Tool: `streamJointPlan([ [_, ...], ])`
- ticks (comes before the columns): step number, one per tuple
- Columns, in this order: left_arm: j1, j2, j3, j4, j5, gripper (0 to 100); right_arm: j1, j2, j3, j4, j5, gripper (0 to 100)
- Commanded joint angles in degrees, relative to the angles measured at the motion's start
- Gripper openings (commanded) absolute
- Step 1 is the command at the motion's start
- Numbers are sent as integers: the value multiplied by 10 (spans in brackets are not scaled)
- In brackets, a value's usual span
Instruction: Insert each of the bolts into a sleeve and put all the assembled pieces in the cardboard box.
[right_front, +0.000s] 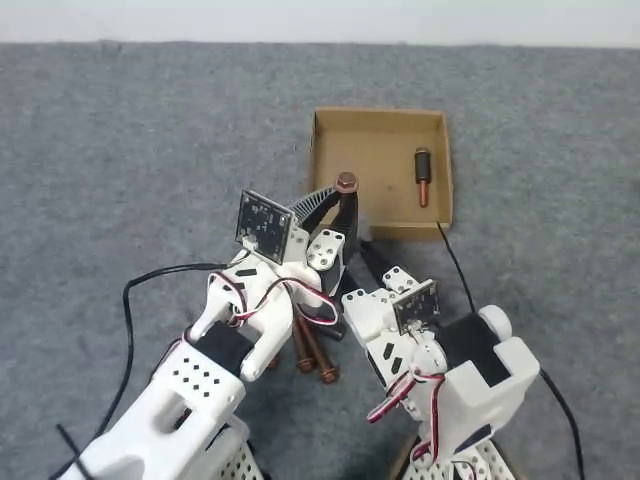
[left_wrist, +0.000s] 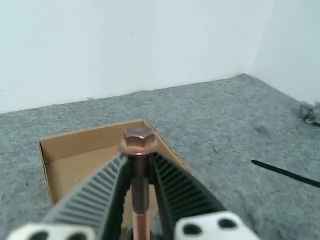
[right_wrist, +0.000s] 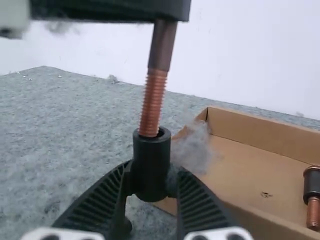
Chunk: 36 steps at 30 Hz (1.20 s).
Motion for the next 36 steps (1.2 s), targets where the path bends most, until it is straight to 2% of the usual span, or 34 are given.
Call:
streamJointPlan([
  [1,-1,-10,-8,-21,-3,10,0,-29,17,-18,-7,7],
  [36,-1,-10,96,-51,-6,11,1,-29,17,-17,-4,7],
])
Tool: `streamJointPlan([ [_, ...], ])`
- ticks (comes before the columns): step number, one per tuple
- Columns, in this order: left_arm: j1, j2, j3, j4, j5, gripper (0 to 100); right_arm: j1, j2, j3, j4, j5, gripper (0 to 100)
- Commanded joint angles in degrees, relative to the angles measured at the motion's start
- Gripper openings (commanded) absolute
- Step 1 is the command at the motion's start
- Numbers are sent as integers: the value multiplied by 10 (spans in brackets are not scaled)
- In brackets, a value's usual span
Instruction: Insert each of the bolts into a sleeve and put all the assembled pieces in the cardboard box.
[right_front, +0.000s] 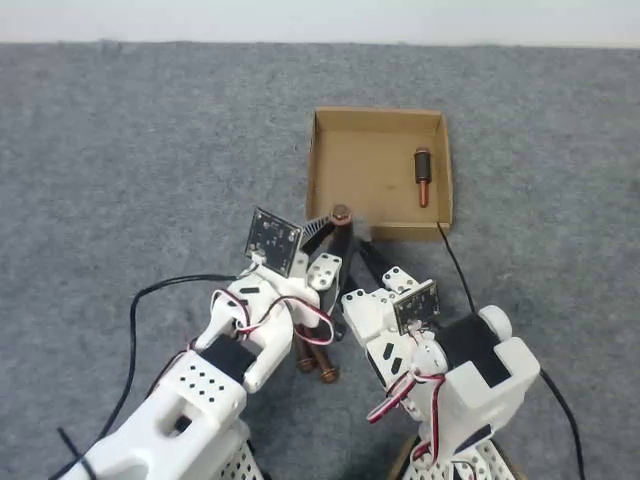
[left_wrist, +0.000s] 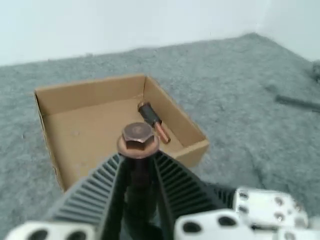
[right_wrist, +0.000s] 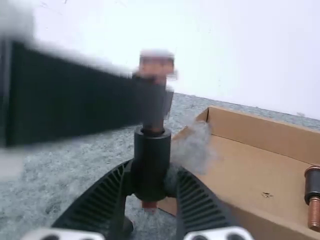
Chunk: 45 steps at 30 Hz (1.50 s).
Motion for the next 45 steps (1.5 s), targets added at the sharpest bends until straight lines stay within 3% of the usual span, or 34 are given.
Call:
streamJointPlan([
  [1,-3,-10,-1,-23,-5,11,1,-29,17,-17,-4,7],
  [21,-3,-10,19,-23,-4,17,10,-29,17,-18,-3,7],
  [29,-3,-14,31,-22,44,197,10,-28,17,-18,-3,7],
  [41,-4,-15,32,-19,45,201,10,-28,16,-17,-3,7],
  [45,-39,-15,32,-19,45,202,11,-28,16,-16,-3,7],
])
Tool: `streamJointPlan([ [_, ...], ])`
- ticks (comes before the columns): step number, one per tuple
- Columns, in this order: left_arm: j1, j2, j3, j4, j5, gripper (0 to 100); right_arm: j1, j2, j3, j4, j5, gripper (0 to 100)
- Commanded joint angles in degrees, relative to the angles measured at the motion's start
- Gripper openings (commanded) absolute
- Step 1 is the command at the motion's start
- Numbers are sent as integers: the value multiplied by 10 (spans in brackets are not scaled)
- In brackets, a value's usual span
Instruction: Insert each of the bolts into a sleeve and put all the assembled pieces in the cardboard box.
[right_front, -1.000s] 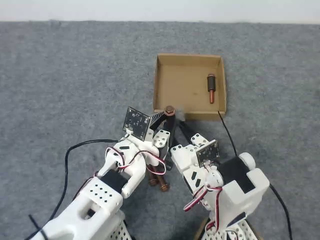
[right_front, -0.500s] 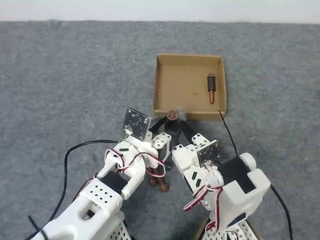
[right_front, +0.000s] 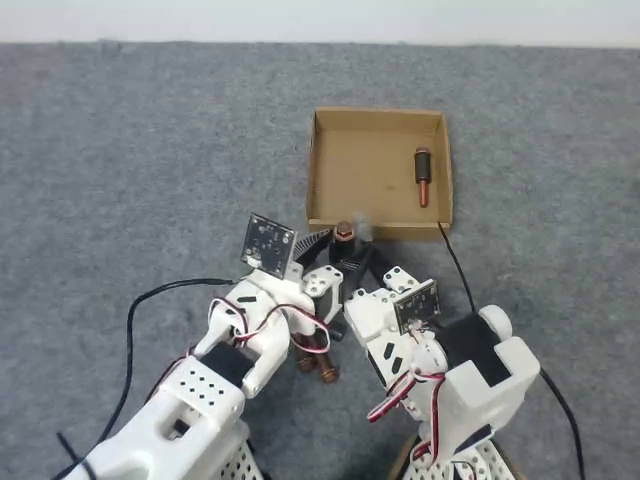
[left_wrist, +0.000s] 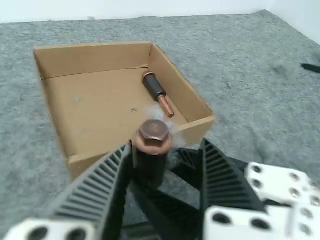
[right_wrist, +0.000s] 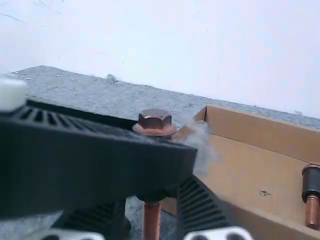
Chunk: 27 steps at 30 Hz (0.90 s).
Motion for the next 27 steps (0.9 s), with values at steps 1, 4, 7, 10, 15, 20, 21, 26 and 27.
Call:
streamJointPlan([
  [1,-30,-15,-10,-6,6,202,10,-29,15,-15,-3,7],
  [4,-40,-15,-10,-5,7,202,10,-28,14,-15,-3,7],
  [7,-39,-15,-10,-5,7,202,10,-28,14,-15,-3,7],
  [10,-38,-15,-10,-5,7,202,19,-28,11,-15,-3,7],
  [15,1,-16,-12,-5,7,202,24,-28,11,-15,-3,7],
  [20,10,-69,-17,26,8,200,24,-28,11,-15,-3,7],
  [21,10,-98,-22,51,10,200,24,-28,11,-15,-3,7],
  [26,10,-274,-81,252,40,199,24,-28,11,-14,-3,7],
  [27,9,-308,-91,284,40,199,24,-28,11,-14,-3,7],
])
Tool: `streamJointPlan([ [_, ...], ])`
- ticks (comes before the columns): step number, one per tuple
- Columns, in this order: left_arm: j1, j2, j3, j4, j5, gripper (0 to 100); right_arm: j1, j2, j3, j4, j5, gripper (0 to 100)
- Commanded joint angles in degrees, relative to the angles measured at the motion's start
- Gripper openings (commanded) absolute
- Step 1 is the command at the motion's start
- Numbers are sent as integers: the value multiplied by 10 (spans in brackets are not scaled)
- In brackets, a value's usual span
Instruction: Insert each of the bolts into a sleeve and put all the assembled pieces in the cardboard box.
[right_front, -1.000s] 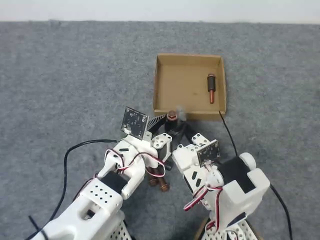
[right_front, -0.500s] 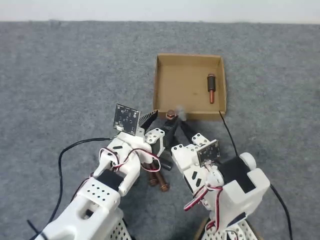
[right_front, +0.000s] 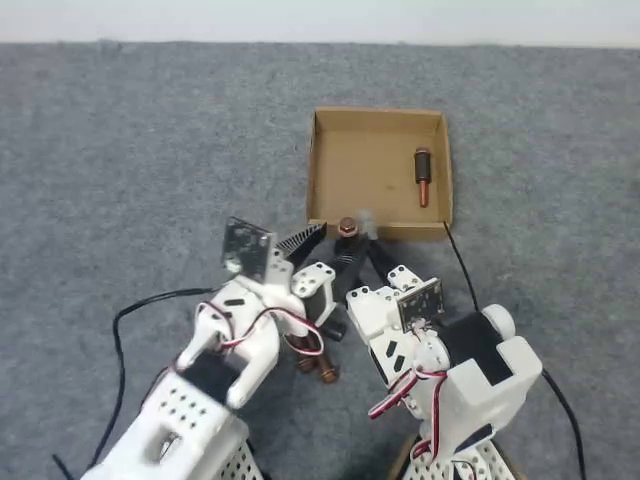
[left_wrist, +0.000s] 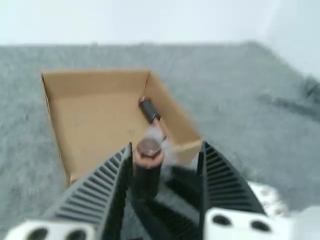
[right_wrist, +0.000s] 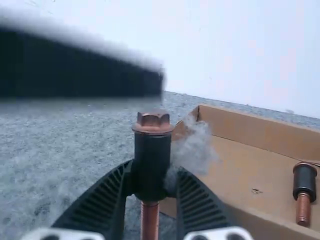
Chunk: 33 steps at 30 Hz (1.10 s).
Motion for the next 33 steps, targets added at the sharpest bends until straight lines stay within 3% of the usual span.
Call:
streamJointPlan([
  [1,-2,-133,-65,129,11,199,9,-28,11,-14,-3,7],
  [12,-168,-194,-125,164,9,199,11,-27,11,-14,-3,7],
  [20,-278,-197,-245,321,-26,199,26,-27,11,-14,-3,7],
  [27,-381,-199,-255,375,-107,199,28,-27,12,-14,-3,7],
  [33,-387,-199,-255,500,-140,199,28,-28,11,10,-3,7],
])
